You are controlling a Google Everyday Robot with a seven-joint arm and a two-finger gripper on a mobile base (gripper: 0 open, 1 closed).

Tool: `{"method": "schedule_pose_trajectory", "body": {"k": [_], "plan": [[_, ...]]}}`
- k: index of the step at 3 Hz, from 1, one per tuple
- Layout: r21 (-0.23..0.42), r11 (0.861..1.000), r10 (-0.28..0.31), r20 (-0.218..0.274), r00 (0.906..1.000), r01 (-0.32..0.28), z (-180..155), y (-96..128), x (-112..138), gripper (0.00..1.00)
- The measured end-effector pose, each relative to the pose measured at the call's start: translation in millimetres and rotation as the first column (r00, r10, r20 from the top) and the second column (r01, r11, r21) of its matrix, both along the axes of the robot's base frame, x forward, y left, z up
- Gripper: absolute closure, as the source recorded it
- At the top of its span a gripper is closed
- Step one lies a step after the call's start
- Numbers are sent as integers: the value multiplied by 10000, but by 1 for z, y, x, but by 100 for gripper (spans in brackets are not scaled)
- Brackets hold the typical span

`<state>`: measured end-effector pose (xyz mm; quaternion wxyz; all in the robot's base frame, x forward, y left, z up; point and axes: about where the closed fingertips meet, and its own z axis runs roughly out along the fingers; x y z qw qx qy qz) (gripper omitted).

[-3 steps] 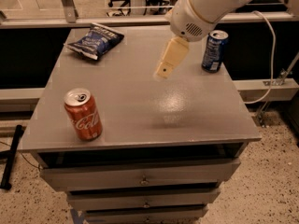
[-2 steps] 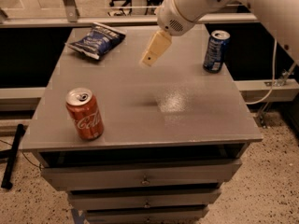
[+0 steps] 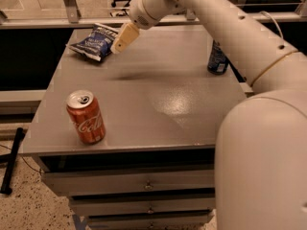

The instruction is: Move blue chip bag near pepsi can

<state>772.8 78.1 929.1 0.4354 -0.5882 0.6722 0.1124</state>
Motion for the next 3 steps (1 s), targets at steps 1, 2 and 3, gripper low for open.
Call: {"method": "schedule_pose_trajectory", "body": {"k": [1, 2, 3], "plan": [[562, 9984, 26, -65, 10000, -22, -17, 43, 32, 0], [770, 9970, 135, -575, 9983, -91, -37, 76, 43, 0], [727, 9973, 222, -1195, 9926, -135, -56, 97, 42, 0]]}}
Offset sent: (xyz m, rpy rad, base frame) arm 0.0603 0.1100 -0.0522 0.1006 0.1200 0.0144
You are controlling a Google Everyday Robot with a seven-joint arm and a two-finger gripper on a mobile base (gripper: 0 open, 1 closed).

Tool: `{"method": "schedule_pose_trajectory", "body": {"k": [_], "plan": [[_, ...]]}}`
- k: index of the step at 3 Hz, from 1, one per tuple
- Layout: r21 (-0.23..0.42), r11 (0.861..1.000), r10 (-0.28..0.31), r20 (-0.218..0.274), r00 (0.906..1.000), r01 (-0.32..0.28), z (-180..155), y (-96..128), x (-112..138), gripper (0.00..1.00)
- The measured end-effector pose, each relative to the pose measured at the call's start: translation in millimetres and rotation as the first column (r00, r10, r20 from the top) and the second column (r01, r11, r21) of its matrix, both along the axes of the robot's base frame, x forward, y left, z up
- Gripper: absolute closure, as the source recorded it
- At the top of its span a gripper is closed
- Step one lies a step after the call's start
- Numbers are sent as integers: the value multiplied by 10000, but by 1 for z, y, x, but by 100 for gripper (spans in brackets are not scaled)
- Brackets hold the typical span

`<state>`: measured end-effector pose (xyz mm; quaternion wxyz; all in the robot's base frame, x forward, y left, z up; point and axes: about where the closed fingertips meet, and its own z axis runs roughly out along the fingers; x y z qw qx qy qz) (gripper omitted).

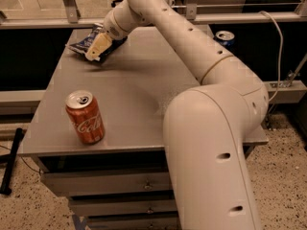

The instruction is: Move blue chip bag near pepsi can

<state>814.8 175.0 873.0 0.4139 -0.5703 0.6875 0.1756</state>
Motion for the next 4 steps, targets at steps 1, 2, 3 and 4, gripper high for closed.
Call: {"method": "schedule_pose_trajectory", "body": {"k": [1, 2, 3, 4], "plan": [[-94, 9999, 122, -609, 9981, -128, -17, 14, -6, 15], [-153, 9996, 217, -994, 9948, -233, -27, 23, -11, 38], [-285, 9992, 239, -1076, 9939, -271, -30, 26, -14, 61], [-640, 9977, 184, -602, 9980, -222, -17, 19, -15, 84]]}}
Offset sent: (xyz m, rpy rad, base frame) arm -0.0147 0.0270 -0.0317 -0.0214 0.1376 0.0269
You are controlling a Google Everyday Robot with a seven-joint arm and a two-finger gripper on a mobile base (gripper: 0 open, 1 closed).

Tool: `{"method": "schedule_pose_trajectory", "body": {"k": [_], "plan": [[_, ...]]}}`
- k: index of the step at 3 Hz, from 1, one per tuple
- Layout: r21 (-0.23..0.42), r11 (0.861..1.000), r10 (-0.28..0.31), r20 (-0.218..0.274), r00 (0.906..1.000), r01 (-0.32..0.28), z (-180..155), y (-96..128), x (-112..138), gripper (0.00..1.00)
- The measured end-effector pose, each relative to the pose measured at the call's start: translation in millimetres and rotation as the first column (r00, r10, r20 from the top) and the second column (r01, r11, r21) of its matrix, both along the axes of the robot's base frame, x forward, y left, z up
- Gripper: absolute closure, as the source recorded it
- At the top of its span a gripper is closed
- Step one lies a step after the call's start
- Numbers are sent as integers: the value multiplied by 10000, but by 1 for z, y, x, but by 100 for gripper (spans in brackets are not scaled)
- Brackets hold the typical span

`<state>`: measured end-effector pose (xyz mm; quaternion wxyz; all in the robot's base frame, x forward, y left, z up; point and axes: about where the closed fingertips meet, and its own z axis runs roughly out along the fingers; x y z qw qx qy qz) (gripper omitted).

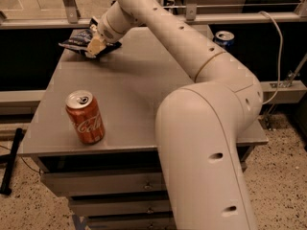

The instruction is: Move blue chip bag near pepsi can

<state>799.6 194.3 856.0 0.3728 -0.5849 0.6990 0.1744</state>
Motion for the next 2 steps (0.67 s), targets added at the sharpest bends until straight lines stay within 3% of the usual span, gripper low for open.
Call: {"method": "schedule_pose_trajectory", "body": {"k": [1, 2], "plan": [[-436, 9988, -191, 982, 9950, 235, 33, -29, -5, 100], [-719, 9965, -279, 1807, 9831, 415, 65, -60, -26, 100]]}}
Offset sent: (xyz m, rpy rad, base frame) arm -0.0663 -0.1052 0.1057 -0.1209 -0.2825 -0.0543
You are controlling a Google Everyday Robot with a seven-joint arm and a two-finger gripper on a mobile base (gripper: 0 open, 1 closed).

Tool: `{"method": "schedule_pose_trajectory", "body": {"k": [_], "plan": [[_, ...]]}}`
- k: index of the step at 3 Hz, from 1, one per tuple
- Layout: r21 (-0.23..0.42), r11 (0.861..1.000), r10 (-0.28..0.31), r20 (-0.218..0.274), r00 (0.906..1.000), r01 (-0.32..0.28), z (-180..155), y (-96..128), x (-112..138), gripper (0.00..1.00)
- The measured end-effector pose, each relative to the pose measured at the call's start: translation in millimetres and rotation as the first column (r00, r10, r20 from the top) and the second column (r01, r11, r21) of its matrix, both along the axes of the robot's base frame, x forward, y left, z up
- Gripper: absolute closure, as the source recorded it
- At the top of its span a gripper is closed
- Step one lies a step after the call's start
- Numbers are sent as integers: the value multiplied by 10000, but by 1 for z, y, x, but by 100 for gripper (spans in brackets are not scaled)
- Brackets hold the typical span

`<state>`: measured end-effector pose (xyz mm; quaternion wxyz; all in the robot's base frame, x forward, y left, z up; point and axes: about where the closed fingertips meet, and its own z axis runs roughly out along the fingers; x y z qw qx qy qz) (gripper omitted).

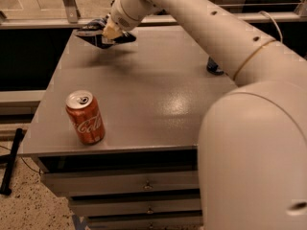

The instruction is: Move blue chip bag near pepsi can

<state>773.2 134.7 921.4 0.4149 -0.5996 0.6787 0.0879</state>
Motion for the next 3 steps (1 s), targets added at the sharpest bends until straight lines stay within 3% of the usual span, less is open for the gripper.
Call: {"method": "schedule_pose_trajectory", "body": {"k": [2, 3], "plan": [[-1151, 9915, -545, 516, 9972, 602, 16, -71, -46, 100], [-2006, 9756, -802, 534, 9953, 894, 11, -101, -54, 100]]}}
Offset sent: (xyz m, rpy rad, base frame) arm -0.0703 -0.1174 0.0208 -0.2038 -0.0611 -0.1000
